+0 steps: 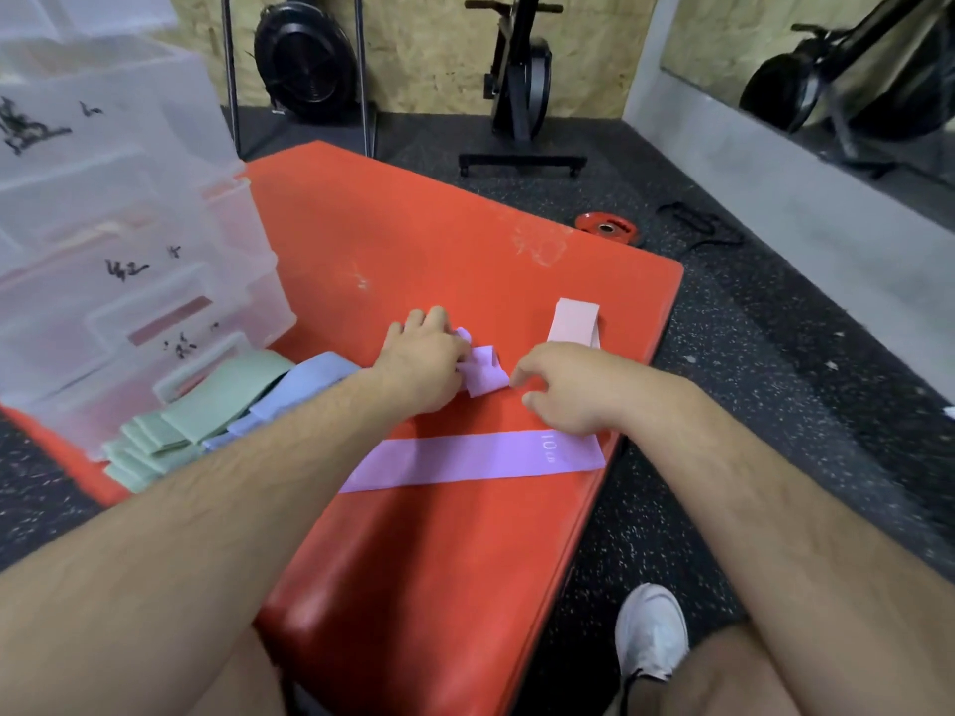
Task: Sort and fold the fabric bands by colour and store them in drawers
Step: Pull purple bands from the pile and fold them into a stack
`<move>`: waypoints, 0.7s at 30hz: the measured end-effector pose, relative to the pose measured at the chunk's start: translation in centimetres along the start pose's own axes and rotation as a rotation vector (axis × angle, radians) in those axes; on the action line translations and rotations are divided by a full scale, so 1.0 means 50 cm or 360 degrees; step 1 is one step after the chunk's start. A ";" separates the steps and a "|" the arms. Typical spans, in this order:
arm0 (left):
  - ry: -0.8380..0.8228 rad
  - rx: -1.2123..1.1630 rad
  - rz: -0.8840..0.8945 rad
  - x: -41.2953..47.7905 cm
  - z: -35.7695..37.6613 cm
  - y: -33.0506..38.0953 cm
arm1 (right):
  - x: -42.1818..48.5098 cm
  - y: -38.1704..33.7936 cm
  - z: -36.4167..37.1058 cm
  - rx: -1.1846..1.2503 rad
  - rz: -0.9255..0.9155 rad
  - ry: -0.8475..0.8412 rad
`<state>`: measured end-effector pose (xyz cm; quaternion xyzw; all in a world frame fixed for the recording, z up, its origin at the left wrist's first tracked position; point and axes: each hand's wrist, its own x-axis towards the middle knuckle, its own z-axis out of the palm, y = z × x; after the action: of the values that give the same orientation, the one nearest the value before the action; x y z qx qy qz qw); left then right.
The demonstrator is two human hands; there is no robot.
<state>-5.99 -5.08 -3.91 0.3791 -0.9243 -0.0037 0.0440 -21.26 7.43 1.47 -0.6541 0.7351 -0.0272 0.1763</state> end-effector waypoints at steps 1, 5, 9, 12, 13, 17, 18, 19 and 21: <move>0.0021 -0.0069 0.0007 0.003 -0.005 -0.004 | 0.013 0.001 -0.002 -0.0006 -0.0039 0.0020; 0.0185 -0.0340 -0.0007 0.019 -0.033 -0.039 | 0.066 -0.006 -0.008 0.0107 -0.0123 0.0165; 0.0406 -0.0484 -0.0012 0.040 -0.070 -0.082 | 0.104 -0.025 -0.007 0.0368 -0.0213 0.0187; 0.0543 -0.0835 0.0020 0.041 -0.102 -0.091 | 0.134 -0.045 -0.029 0.0678 -0.0173 0.0470; 0.0592 -0.0913 0.0025 0.039 -0.111 -0.093 | 0.140 -0.051 -0.036 0.0807 -0.0161 0.0554; 0.0738 -0.0989 0.0018 0.029 -0.139 -0.105 | 0.144 -0.062 -0.055 0.1154 -0.0172 0.0647; 0.0769 -0.0989 0.0012 0.028 -0.144 -0.107 | 0.143 -0.063 -0.057 0.1197 -0.0172 0.0647; 0.0789 -0.1008 -0.0009 0.025 -0.149 -0.109 | 0.141 -0.063 -0.058 0.1245 -0.0176 0.0659; 0.0807 -0.1051 -0.0036 0.018 -0.156 -0.108 | 0.134 -0.064 -0.060 0.1367 -0.0168 0.0667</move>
<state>-2.20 -9.34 3.74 0.3436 -0.8292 -0.2069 0.3894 -19.67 -0.08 3.64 -0.5389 0.6429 -0.4685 0.2771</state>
